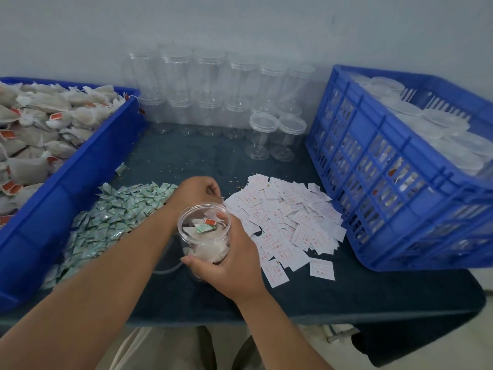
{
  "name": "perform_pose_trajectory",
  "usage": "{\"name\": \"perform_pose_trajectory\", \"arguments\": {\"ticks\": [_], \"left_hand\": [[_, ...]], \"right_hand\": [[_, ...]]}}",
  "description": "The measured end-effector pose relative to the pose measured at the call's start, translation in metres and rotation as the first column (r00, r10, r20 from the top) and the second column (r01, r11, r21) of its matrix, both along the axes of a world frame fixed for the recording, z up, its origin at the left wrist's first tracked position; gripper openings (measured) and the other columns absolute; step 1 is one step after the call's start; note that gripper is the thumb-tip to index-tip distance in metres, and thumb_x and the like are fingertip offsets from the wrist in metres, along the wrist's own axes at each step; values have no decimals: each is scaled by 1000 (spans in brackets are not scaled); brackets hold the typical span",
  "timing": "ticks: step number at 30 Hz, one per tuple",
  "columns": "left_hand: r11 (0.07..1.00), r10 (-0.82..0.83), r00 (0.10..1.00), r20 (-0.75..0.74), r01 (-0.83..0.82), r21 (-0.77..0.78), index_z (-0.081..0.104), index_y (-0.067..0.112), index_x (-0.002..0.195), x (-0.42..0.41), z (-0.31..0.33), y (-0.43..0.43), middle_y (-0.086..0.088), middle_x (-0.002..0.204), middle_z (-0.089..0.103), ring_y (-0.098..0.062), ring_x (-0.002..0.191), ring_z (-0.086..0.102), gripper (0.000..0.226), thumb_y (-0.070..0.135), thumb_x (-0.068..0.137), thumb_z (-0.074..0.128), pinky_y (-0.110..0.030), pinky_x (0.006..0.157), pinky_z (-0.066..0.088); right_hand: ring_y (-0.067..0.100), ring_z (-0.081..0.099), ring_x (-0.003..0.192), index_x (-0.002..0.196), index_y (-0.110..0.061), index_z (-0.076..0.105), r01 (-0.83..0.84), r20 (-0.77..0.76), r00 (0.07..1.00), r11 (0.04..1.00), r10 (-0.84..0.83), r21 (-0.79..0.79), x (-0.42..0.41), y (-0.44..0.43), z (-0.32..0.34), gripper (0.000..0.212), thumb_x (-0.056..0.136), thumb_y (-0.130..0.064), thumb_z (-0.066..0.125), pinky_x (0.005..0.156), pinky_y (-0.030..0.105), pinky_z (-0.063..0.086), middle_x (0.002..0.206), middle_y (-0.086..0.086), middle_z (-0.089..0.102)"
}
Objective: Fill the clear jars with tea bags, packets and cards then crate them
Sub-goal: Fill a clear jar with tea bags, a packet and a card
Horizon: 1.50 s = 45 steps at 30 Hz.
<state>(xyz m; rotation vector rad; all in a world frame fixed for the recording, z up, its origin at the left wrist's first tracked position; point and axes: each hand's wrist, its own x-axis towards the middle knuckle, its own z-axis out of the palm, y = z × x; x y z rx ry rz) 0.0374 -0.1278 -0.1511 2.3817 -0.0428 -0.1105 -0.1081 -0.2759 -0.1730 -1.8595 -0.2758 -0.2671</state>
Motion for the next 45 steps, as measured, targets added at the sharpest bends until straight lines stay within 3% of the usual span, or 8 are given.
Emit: {"name": "perform_pose_trajectory", "arguments": {"ticks": [11, 16, 22, 27, 31, 37, 41, 45], "left_hand": [[965, 236, 939, 251, -197, -171, 82, 23, 105, -24, 58, 6, 18, 77, 71, -3, 63, 62, 21, 35, 101, 65, -26, 60, 44], [937, 186, 961, 206, -110, -331, 78, 36, 86, -64, 121, 16, 15, 74, 75, 4, 49, 56, 18, 54, 85, 81, -17, 52, 43], [970, -187, 977, -103, 200, 138, 79, 47, 80, -104, 128, 10, 21, 87, 73, 6, 79, 66, 19, 64, 74, 83, -19, 65, 45], [928, -129, 990, 51, 103, 358, 62, 44, 90, -120, 99, 5, 15, 100, 52, -2, 89, 55, 26, 52, 76, 82, -18, 67, 36], [964, -127, 957, 261, 57, 261, 67, 45, 81, -126, 104, 15, 15, 78, 55, -2, 72, 53, 16, 58, 82, 77, -26, 59, 35], [789, -291, 954, -70, 281, 546, 61, 35, 55, -126, 106, 17, 9, 52, 49, -13, 53, 44, 40, 33, 95, 60, -32, 58, 41], [906, -272, 961, 45, 240, 348, 79, 40, 80, -130, 108, 28, 23, 67, 65, -3, 61, 57, 20, 45, 96, 67, -28, 54, 43], [993, 96, 938, 332, -112, 30, 72, 37, 85, -135, 88, 55, 9, 64, 63, -5, 55, 55, 29, 59, 99, 58, -26, 53, 46]], "right_hand": [[0, 64, 126, 143, -36, 53, 6, -4, 1000, 1000, -6, -6, 0, 0, 1, 87, 70, -63, 91, 102, 28, 56, 133, -24, 66], [-1, 65, 123, 142, -37, 53, 12, -4, 1000, 1000, -12, -2, 0, -1, 1, 87, 70, -66, 90, 96, 20, 56, 132, -25, 66], [5, 70, 115, 138, -35, 54, 7, 12, 1000, 1000, -7, 27, -3, -2, 2, 81, 71, -63, 91, 90, 30, 61, 125, -21, 70], [5, 68, 119, 144, -34, 53, -16, 24, 1000, 1000, 16, -11, -3, 0, 3, 88, 70, -66, 89, 93, 34, 61, 129, -21, 68], [7, 69, 117, 143, -32, 54, 14, 17, 1000, 1000, -14, -16, -2, -1, -1, 88, 70, -64, 90, 89, 37, 62, 128, -20, 68], [5, 69, 116, 143, -31, 54, -20, 72, 997, 998, 25, -64, -6, 1, 1, 89, 69, -65, 90, 88, 36, 62, 127, -23, 68], [8, 69, 119, 144, -31, 53, -20, 70, 997, 999, 23, -39, -7, 2, 1, 90, 70, -64, 90, 89, 38, 62, 130, -22, 67], [5, 64, 126, 145, -29, 52, -18, 87, 996, 998, 22, -52, -7, 0, 1, 91, 70, -63, 91, 94, 32, 60, 134, -23, 64]]}}
